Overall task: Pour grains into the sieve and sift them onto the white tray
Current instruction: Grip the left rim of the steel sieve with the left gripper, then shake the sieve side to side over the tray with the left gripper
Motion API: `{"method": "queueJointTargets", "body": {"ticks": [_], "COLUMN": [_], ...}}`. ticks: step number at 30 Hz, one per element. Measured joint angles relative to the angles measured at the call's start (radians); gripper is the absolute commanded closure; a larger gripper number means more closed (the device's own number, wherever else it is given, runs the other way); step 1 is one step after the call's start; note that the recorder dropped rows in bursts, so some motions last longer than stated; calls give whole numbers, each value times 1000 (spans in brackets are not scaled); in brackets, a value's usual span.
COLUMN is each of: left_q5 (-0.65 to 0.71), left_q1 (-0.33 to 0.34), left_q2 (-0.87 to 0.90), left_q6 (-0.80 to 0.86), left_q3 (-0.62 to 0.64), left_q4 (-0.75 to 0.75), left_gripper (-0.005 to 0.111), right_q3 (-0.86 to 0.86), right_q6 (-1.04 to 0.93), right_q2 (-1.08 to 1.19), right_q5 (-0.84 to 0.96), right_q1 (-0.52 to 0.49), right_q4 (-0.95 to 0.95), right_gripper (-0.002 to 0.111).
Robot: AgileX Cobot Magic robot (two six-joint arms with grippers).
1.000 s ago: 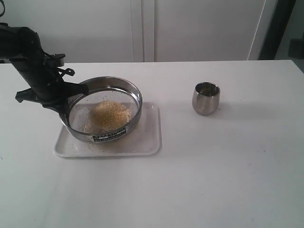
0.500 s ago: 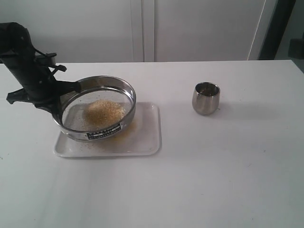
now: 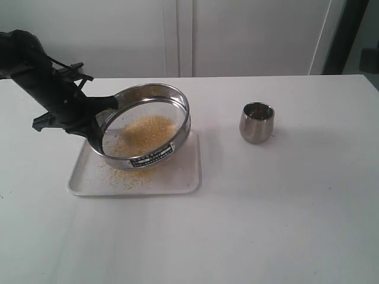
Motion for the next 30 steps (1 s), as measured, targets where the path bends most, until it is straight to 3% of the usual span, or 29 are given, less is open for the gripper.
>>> {"method": "queueJointTargets", "body": {"ticks": [6,11,14,18,21,24,27,30], "left_q5": [-1,-6,32,25,-25,3,46,23], "left_q1": [36,-38,-45,-29,-80,-107,-72,-60], "left_q2": [4,4,4,5,5,5,5,5], "left_q6": [-59,-43,-143,-178,-122,-214,-306,-231], "left_q3": [4,-6,-13,-13,-18,-19,-19,-19], "left_q4": [85,148,251,251,254,345,369,341], "left_gripper": [107,107,107,107,107,107,107,107], "right_q3": [0,0,0,0,0,0,0,0], "right_q6": [0,0,0,0,0,0,0,0], "right_q2": [0,0,0,0,0,0,0,0], "right_q5": [0,0,0,0,0,0,0,0], "right_q1": [0,0,0,0,0,0,0,0], "right_q4": [0,0,0,0,0,0,0,0], "right_gripper": [108,108,108,108,108,108,108,108]}}
